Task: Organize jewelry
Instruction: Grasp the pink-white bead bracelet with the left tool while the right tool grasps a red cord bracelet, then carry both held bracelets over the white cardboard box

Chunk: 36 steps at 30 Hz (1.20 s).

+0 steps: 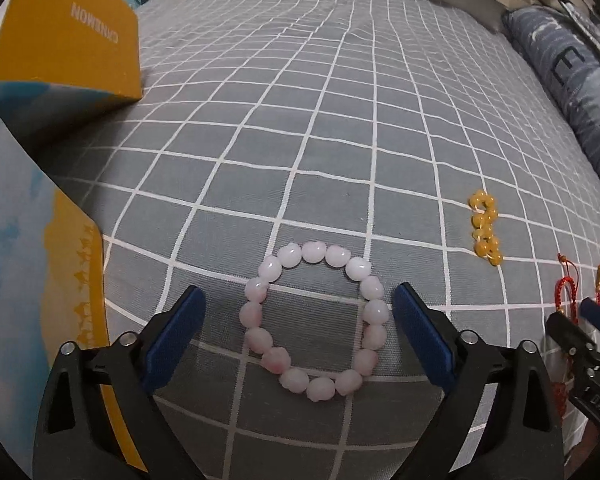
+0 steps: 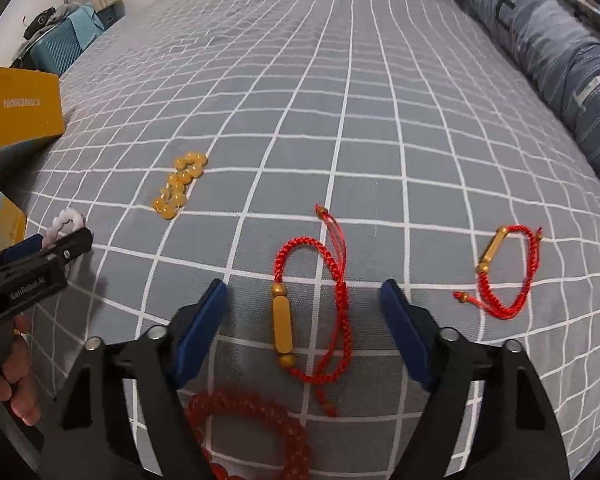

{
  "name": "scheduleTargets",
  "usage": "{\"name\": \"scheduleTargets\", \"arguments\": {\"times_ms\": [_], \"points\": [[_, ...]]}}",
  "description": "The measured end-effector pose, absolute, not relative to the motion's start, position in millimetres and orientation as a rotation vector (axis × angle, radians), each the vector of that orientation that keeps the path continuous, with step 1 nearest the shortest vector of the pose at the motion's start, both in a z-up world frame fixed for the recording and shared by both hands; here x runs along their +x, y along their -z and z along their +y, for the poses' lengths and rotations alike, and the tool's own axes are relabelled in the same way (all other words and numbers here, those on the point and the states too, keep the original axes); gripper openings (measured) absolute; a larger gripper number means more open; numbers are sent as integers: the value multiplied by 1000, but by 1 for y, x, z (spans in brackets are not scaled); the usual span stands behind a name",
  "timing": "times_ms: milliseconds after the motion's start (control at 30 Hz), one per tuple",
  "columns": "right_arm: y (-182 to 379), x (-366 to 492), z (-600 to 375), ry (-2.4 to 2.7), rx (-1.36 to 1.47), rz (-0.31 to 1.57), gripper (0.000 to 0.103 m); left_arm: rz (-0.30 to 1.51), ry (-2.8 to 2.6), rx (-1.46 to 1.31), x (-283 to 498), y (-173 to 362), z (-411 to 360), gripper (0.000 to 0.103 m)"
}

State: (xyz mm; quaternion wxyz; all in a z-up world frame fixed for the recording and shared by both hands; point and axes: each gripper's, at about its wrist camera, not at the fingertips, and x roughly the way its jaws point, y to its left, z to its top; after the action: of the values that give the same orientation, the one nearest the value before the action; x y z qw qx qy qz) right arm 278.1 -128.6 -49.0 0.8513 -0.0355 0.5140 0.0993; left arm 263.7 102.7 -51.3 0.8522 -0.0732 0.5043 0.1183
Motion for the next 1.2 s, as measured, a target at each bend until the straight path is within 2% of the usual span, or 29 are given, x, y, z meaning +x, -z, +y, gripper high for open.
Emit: {"name": "scheduleTargets", "arguments": {"times_ms": [167,233,367,433,467,500,1200], "points": [[52,278,-130,-210,-72,1093,56,1059,-241,-154,259,49,97,69],[51,279,-131,-208,-67,1093,48,1056,-239,-156,257,47,96,56],[50,280,-135,-198,-54,1096,37,1047,-224,-156,253,44,91,39],[50,280,-135,-192,-47,1097,25,1043,-216,-165,253,44,91,27],[50,281,-134,-189,-45,1096,22,1042,-210,-172,253,43,91,24],[50,281,-135,-187,-44,1096,14,1041,-201,-183,253,43,93,22],[35,272,-132,-193,-27,1040,12,953,-135,-181,236,16,84,21]]}}
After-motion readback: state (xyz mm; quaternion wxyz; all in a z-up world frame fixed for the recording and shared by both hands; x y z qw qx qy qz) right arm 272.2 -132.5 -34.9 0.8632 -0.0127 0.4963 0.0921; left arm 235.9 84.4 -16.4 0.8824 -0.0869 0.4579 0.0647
